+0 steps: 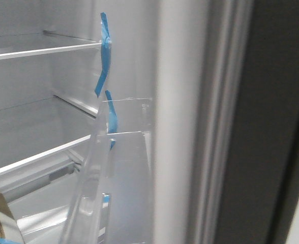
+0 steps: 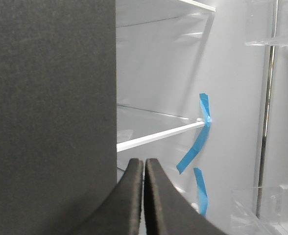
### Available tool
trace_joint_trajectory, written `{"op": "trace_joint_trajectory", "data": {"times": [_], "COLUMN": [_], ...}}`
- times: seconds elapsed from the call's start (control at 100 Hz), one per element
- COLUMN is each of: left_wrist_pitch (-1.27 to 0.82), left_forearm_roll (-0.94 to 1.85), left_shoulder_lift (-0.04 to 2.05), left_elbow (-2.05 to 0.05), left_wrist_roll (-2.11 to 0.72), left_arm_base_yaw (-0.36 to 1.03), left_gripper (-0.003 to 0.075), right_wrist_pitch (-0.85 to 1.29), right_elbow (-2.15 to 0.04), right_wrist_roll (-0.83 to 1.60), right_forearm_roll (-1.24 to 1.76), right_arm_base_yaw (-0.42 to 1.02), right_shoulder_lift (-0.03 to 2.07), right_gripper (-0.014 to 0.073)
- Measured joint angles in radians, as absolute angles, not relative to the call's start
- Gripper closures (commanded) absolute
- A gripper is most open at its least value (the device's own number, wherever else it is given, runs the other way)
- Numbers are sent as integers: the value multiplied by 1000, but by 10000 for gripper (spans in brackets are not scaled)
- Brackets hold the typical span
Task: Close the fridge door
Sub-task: 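Push the grey fridge door with the right gripper toward the fridge body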
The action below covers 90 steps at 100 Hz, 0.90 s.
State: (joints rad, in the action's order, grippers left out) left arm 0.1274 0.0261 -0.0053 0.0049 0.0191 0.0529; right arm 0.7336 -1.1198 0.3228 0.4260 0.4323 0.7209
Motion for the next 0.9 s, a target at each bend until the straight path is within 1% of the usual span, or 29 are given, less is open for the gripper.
{"op": "trace_joint_trajectory", "data": {"times": [0.47, 0.9], "left_wrist_pitch": [127, 127], "left_forearm_roll": [26, 26], "left_shoulder_lift": [-5, -5], "left_elbow": [5, 5], "left_wrist_roll": [19, 19], "left_arm_base_yaw": [53, 53], "left_gripper": [740, 740], "right_wrist_pitch": [736, 776], "right_elbow": [-1133, -1285], "right_wrist_roll": [483, 559], "right_forearm_roll": [630, 745], "right_arm_base_yaw": [433, 433], "right_shoulder_lift": [809, 974], "right_gripper": [638, 638]}}
